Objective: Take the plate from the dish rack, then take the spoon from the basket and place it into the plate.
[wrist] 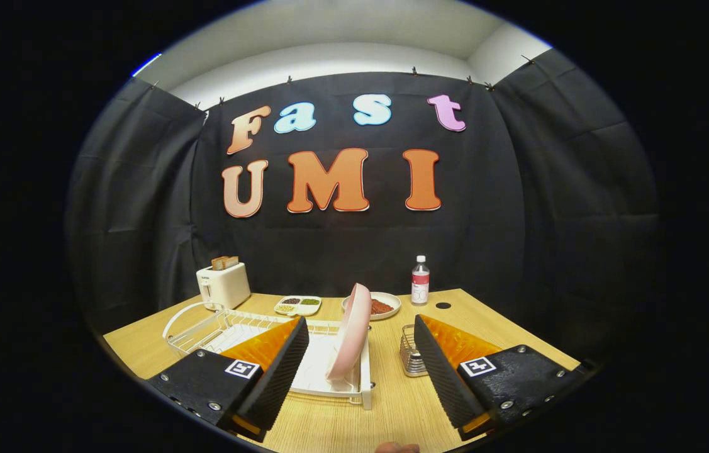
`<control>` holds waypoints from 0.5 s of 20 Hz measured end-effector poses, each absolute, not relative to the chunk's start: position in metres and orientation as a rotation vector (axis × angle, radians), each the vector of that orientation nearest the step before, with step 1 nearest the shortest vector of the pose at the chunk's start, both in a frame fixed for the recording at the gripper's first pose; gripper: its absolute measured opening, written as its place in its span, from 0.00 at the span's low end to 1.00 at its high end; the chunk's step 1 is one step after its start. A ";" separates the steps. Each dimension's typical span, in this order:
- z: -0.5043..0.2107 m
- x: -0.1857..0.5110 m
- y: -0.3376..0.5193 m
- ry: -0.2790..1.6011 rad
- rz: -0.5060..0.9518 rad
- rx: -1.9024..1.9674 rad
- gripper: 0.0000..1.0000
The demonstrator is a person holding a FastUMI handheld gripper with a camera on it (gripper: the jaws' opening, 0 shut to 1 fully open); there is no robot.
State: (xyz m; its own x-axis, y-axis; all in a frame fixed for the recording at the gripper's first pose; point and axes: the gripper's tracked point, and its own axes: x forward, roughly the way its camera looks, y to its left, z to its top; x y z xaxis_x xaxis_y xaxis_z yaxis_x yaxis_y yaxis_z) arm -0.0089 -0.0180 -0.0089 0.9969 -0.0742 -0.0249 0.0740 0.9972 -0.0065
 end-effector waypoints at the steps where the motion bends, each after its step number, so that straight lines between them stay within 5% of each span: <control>1: -0.009 -0.008 -0.016 0.028 -0.073 -0.007 1.00; 10: -0.012 0.012 0.002 0.062 -0.101 -0.034 1.00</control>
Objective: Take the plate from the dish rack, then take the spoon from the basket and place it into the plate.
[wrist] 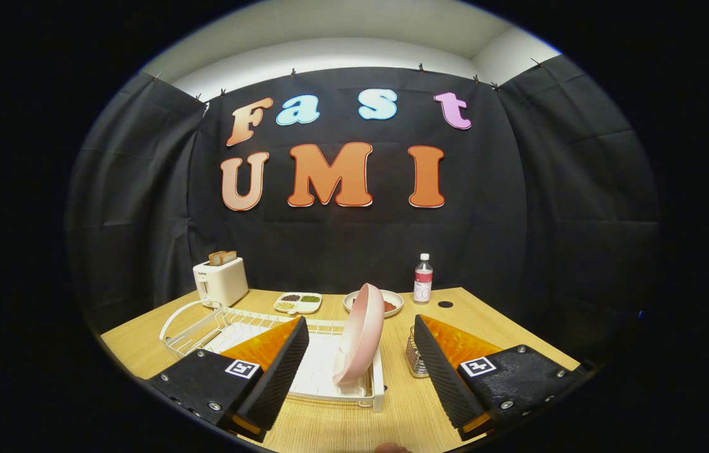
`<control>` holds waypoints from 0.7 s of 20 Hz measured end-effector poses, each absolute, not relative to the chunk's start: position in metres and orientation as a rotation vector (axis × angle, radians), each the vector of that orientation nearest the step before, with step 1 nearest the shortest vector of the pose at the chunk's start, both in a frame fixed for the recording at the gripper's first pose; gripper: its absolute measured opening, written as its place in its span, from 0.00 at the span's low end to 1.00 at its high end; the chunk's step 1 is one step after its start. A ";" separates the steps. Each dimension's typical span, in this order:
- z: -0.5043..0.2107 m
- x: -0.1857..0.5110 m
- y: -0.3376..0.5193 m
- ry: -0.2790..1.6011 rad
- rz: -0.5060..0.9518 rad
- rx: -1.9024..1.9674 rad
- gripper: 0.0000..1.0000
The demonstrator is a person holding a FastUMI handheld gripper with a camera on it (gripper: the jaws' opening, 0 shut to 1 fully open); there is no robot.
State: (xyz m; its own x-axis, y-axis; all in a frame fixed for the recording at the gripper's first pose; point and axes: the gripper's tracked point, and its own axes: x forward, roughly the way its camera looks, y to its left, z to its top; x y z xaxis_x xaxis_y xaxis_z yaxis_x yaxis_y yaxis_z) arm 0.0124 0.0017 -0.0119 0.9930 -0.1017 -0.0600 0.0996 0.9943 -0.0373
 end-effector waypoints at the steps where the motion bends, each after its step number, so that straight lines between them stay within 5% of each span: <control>1: -0.013 0.016 0.003 0.071 -0.110 -0.040 1.00; 14: -0.039 0.065 0.022 0.148 -0.212 -0.142 1.00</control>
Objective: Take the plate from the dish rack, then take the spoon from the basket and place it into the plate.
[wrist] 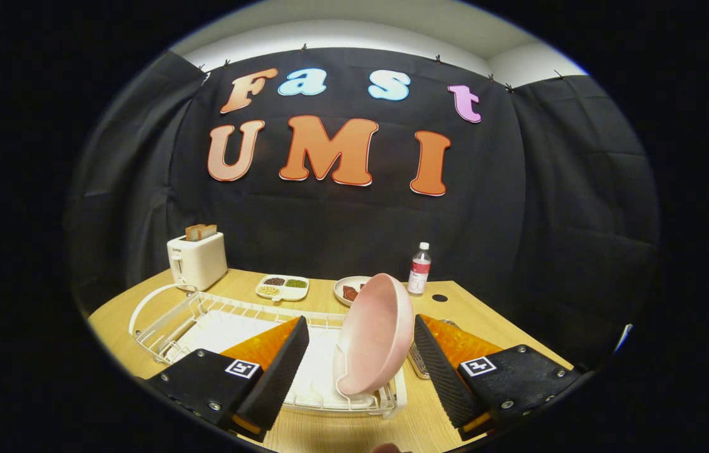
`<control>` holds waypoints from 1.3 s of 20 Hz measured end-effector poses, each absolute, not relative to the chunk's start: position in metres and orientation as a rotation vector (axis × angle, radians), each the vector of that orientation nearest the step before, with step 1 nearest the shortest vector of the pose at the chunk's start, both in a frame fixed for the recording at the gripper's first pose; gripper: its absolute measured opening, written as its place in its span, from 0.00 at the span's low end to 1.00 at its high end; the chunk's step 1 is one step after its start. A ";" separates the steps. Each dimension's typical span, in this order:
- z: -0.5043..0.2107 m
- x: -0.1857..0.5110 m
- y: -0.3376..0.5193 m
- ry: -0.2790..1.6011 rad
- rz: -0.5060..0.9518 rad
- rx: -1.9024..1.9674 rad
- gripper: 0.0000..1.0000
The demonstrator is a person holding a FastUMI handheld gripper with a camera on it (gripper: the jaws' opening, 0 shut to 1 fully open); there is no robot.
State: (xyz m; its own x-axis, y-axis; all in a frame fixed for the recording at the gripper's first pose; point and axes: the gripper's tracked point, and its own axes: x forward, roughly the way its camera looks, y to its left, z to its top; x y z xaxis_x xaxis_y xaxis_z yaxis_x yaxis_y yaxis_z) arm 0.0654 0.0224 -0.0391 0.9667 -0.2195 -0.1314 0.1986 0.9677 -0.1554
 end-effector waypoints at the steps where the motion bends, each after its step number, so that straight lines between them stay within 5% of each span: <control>1: -0.042 0.069 0.020 0.159 -0.227 -0.162 1.00; 12: -0.073 0.114 -0.025 0.262 -0.398 -0.225 0.92; 17: -0.091 0.130 -0.023 0.321 -0.383 -0.190 0.62; 19: -0.099 0.131 -0.020 0.361 -0.379 -0.161 0.37; 26: -0.079 0.136 -0.010 0.341 -0.408 -0.149 0.26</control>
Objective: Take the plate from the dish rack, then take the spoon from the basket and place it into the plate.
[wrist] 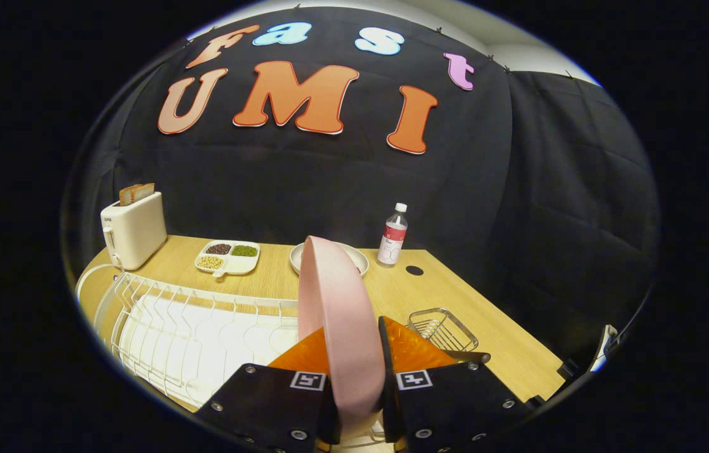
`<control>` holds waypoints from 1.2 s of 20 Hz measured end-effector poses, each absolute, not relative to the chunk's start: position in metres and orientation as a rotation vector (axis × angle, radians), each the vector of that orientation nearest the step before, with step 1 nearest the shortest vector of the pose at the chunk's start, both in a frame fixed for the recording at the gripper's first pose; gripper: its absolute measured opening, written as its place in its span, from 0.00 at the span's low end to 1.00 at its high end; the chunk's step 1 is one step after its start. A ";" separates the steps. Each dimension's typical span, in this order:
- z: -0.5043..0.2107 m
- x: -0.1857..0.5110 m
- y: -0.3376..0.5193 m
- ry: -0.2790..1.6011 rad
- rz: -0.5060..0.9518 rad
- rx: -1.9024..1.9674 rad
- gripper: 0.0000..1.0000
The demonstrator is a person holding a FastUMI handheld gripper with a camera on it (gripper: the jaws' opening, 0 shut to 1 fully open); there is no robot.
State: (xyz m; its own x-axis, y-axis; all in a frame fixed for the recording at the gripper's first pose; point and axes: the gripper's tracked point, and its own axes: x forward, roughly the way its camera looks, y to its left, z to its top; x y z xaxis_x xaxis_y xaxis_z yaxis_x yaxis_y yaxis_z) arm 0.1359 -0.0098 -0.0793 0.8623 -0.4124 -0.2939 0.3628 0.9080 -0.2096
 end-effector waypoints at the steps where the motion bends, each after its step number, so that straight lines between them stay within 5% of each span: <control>1: -0.075 0.137 -0.008 0.333 -0.410 -0.139 0.26; 14: -0.025 0.118 -0.012 0.246 -0.409 -0.111 0.26; 24: -0.016 0.048 0.025 0.227 -0.229 0.067 0.26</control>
